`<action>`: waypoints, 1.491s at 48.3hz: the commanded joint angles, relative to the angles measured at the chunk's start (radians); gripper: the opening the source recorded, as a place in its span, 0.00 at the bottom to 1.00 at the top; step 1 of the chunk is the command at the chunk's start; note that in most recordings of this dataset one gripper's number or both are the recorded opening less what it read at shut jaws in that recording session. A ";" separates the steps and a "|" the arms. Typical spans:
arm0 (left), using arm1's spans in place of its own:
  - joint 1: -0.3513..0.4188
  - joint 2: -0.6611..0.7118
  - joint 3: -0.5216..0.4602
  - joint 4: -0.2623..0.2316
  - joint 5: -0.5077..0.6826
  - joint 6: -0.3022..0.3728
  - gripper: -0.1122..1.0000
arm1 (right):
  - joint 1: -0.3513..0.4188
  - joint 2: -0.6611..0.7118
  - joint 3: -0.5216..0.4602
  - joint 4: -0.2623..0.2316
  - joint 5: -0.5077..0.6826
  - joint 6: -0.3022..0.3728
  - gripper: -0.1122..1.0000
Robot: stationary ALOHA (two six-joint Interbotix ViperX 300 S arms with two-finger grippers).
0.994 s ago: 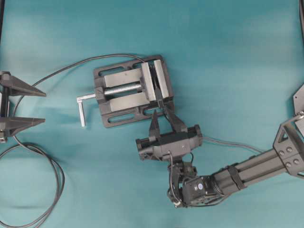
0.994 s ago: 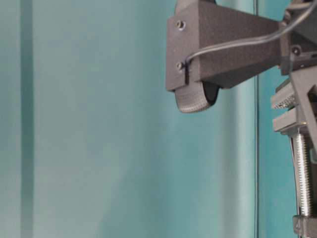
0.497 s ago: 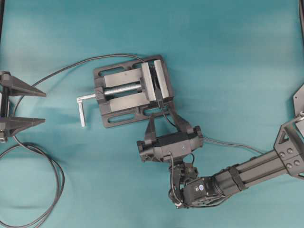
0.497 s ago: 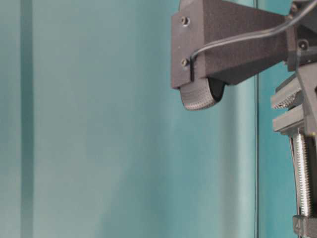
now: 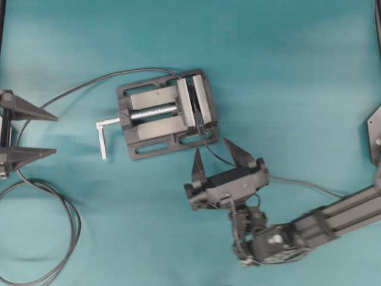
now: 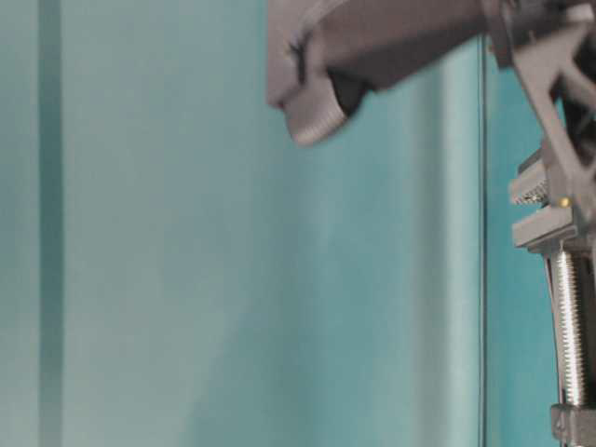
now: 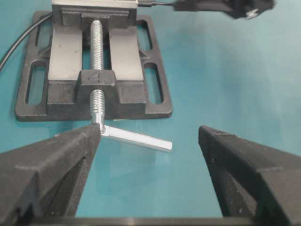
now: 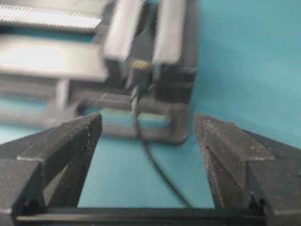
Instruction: Insert the USB cable into the fixed female connector.
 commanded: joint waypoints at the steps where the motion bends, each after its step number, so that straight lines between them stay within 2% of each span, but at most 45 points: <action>1: 0.002 0.008 -0.012 0.005 -0.008 0.005 1.00 | 0.005 -0.086 0.048 -0.041 0.100 0.006 0.83; 6: 0.002 0.008 -0.012 0.005 -0.009 0.005 1.00 | 0.003 -0.132 0.126 -0.087 0.247 0.046 0.83; 13: 0.002 0.008 -0.012 0.005 -0.009 0.006 1.00 | 0.005 -0.166 0.215 -0.135 0.310 0.115 0.82; 22: 0.002 0.008 -0.012 0.003 -0.008 0.006 1.00 | -0.003 -0.233 0.302 -0.298 0.405 0.160 0.82; 27: 0.003 0.008 -0.012 0.005 -0.008 0.005 1.00 | -0.018 -0.293 0.359 -0.357 0.479 0.163 0.82; 40: 0.005 0.008 -0.012 0.005 -0.009 0.002 1.00 | -0.029 -0.456 0.503 -0.419 0.603 0.160 0.82; 53: 0.005 0.008 -0.012 0.003 -0.008 0.003 1.00 | -0.049 -0.600 0.667 -0.508 0.730 0.163 0.82; 63: 0.005 0.008 -0.012 0.005 -0.008 0.003 1.00 | -0.097 -0.684 0.752 -0.601 0.793 0.161 0.82; 72: 0.006 0.008 -0.012 0.005 -0.009 0.003 1.00 | -0.192 -0.719 0.799 -0.735 0.887 0.166 0.82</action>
